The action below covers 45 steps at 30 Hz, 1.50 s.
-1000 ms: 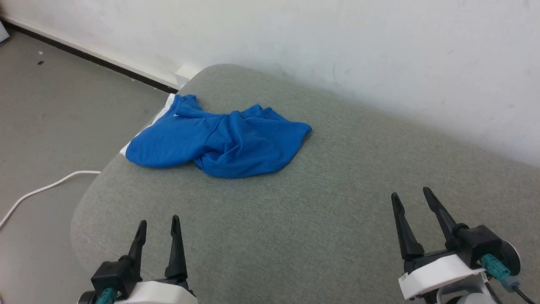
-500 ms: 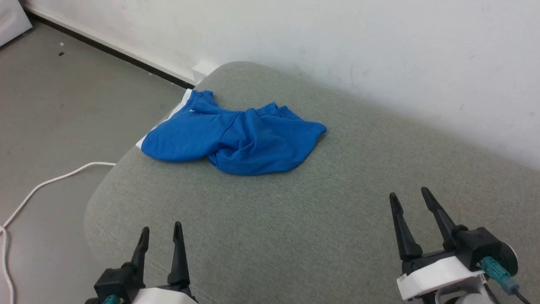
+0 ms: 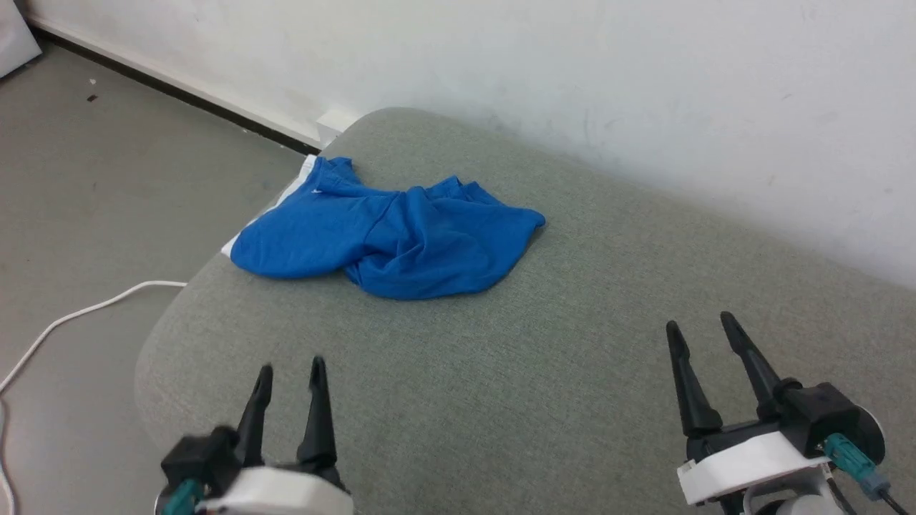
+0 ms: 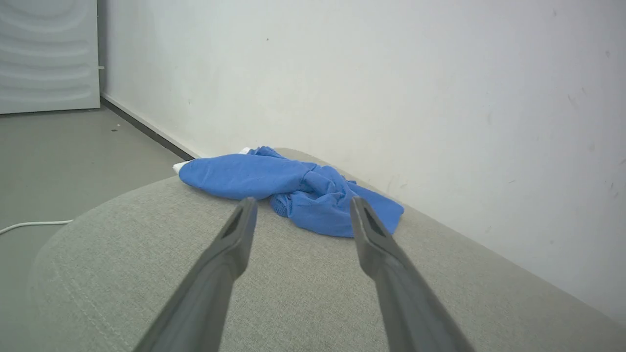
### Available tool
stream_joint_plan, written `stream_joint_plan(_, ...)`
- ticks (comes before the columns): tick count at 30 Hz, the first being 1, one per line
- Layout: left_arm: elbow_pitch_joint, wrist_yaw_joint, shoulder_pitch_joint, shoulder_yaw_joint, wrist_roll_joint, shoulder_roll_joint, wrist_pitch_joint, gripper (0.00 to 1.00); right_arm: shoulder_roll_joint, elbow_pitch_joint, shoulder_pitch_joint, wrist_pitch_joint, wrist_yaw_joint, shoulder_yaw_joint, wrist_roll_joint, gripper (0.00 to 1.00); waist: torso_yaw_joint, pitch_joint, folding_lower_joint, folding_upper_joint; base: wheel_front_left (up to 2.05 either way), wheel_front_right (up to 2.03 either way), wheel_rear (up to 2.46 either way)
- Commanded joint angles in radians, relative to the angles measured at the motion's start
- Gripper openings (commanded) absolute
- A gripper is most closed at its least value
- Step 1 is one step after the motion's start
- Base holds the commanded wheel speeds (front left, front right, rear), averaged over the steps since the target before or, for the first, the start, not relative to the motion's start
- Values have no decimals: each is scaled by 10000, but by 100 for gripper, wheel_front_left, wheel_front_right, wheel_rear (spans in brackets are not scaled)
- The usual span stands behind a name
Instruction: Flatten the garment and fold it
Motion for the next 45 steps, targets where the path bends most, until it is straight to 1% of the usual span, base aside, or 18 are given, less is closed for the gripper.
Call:
stream_joint_plan(1,-306,-147,-502,-97,21,67,226,100,-10,-80,18,-49,-19,-82,-27,100,-46,72,1,0,0,0,0)
stream_joint_plan(6,-1378,-551,-2206,-332,143,814,1801,100,-10,-249,4,-49,-19,-281,-238,100,-145,450,1,0,0,0,0)
stream_joint_plan(8,-1575,-637,-3079,-306,119,1077,2474,100,-10,-310,-51,-49,-19,-340,-393,100,-225,707,1,0,0,0,0)
stream_joint_plan(10,-1467,-718,-4026,-139,-144,1245,3090,100,-10,-351,-162,-49,-19,-398,-575,100,-359,1027,1,0,0,0,0)
stream_joint_plan(12,-1060,-807,-4997,-35,-45,1681,3630,100,-10,-396,-314,-49,-19,-436,-767,100,-536,1376,1,0,0,0,0)
stream_joint_plan(17,678,-901,-7078,215,-331,2210,4872,100,-10,-472,-751,-49,-19,-369,-1234,100,-1145,2216,1,0,0,0,0)
stream_joint_plan(20,1933,-1047,-7994,135,-370,2601,5693,100,-10,-577,-1028,-49,-19,-349,-1467,100,-1563,2652,1,0,0,0,0)
stream_joint_plan(23,2986,-1192,-8559,61,-445,2964,6371,100,-10,-697,-1292,-49,-19,-320,-1627,100,-2031,3012,1,0,0,0,0)
stream_joint_plan(24,2986,-1192,-8559,61,-445,2964,6371,100,-10,-697,-1292,-49,-19,-320,-1627,100,-2031,3012,1,0,0,0,0)
stream_joint_plan(30,4423,-1391,-9101,-143,-842,3311,7900,100,-10,-930,-1535,-49,-19,-556,-1834,100,-2643,3530,1,0,0,0,0)
stream_joint_plan(31,4600,-1356,-9155,-151,-894,3325,8145,100,-10,-957,-1560,-49,-19,-610,-1842,100,-2701,3607,1,0,0,0,0)
stream_joint_plan(33,4952,-1097,-9238,-116,-963,3311,8649,100,-10,-998,-1610,-49,-19,-645,-1830,100,-2809,3747,1,0,0,0,0)
stream_joint_plan(38,5492,-753,-9304,-343,-906,3394,9898,100,-10,-1068,-1727,-49,-19,-575,-1785,100,-3030,4052,1,0,0,0,0)
stream_joint_plan(43,5692,-516,-9253,-491,-844,3488,10581,100,-10,-1107,-1921,-49,-19,-557,-1786,100,-3138,4343,1,0,0,0,0)
stream_joint_plan(44,5706,-518,-9236,-514,-855,3507,10682,62,-10,-1104,-1955,-49,-19,-568,-1788,100,-3145,4377,1,0,0,0,0)
stream_joint_plan(45,5692,-514,-9226,-509,-874,3526,10710,0,-10,-1098,-1984,-49,-19,-587,-1787,100,-3151,4405,1,0,0,0,0)
